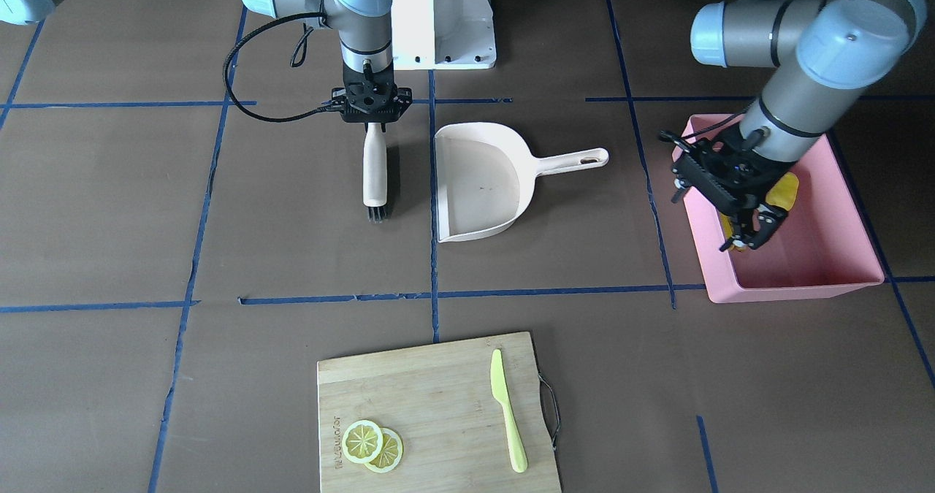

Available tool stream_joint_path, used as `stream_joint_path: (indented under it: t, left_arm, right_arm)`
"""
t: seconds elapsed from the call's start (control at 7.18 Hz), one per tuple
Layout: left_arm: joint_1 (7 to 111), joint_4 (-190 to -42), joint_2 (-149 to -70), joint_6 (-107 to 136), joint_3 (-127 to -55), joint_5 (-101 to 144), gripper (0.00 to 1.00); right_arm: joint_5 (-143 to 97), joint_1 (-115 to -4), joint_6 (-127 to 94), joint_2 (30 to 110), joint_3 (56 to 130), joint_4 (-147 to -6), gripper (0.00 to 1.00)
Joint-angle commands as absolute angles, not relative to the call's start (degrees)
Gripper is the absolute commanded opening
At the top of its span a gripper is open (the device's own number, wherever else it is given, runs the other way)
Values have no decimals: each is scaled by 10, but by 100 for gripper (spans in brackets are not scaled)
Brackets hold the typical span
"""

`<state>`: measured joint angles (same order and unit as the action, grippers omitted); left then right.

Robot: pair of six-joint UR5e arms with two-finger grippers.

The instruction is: Sweep and dump trash into bin

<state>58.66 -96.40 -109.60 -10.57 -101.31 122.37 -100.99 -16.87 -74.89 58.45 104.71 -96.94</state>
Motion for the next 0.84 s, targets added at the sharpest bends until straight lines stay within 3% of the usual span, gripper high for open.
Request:
stream_joint_path:
  t: [0.0,0.28,0.7]
  left_arm:
    - [682,-956,-1019,-58,-990,1234,100]
    - [760,-957,-949,46,-975,1326,100]
    - [851,-958,-883,-3,-940,1332,100]
  right_arm:
    - [-1010,-168,-749,584,1048,-969,0]
    - [-1010,-168,-751,585,1048,-969,0]
    - [-1010,-168,-751,585,1048,-969,0]
